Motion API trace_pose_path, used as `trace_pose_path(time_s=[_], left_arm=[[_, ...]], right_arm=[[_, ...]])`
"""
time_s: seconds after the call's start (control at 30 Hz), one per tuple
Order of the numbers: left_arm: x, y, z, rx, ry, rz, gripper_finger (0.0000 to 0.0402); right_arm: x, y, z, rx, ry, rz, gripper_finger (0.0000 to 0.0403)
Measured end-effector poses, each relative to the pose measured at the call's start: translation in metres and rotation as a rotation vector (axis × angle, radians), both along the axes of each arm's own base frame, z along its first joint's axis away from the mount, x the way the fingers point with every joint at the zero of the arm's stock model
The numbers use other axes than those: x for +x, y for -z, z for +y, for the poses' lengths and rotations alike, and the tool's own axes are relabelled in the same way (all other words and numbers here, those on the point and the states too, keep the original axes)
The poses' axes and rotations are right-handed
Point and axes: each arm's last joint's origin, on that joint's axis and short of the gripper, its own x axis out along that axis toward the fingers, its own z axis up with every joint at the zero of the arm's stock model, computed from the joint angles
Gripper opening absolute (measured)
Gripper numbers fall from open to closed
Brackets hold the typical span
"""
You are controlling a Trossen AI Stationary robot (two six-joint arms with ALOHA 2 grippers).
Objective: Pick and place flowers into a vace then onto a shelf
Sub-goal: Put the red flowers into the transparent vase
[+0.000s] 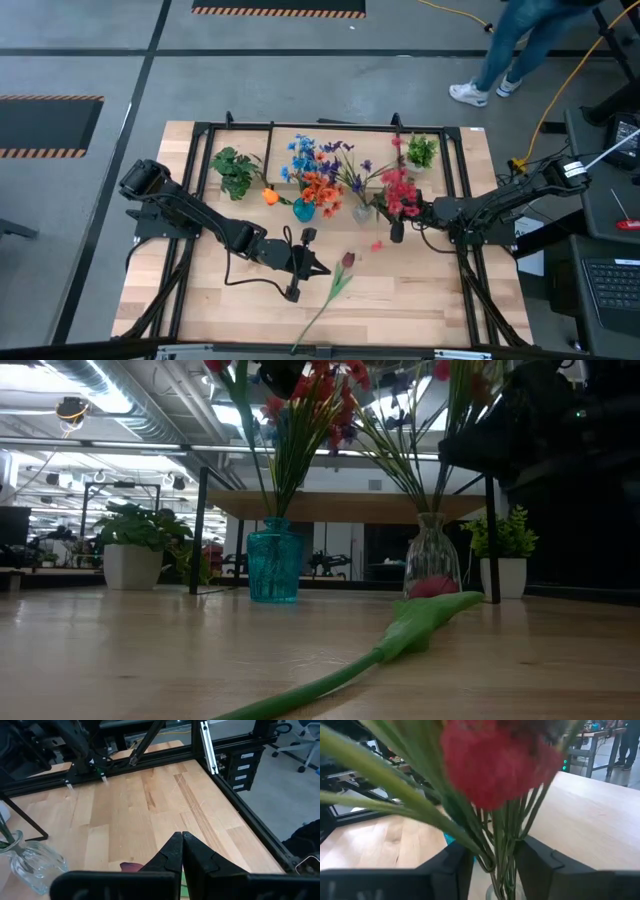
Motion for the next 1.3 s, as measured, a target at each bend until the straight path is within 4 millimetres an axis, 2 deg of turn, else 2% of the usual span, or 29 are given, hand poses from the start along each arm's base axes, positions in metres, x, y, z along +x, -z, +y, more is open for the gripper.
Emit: trace_pose_path(time_s=[0.3, 0.5, 0.67, 0.87, 1.07, 1.3], left_arm=[[0.0, 0.0, 0.0, -0.031, -0.012, 0.006, 0.0005], [0.0, 0.0, 0.0, -0.031, -0.012, 0.006, 0.0003], [0.0, 0.0, 0.0, -0.031, -0.012, 0.006, 0.0006], [0.0, 0.0, 0.0, -0.035, -0.001, 0.008, 0.0002], [0.0, 0.001, -0.001, -0.035, 0.001, 0.011, 0.0006], [-0.001, 0.002, 0.0, -0.027, 0.002, 0.027, 0.0003]], right_arm=[[0.002, -0.001, 0.001, -0.007, 0.0, 0.036, 0.0153], [0.016, -0.016, 0.002, -0.041, 0.014, 0.174, 0.0154], [0.025, -0.033, -0.005, -0.062, 0.063, 0.278, 0.0154], [0.029, -0.041, -0.015, -0.064, 0.1, 0.337, 0.0154], [0.032, -0.048, -0.019, 0.016, 0.008, 0.365, 0.0154], [0.031, -0.061, -0.023, 0.016, 0.02, 0.497, 0.0154]])
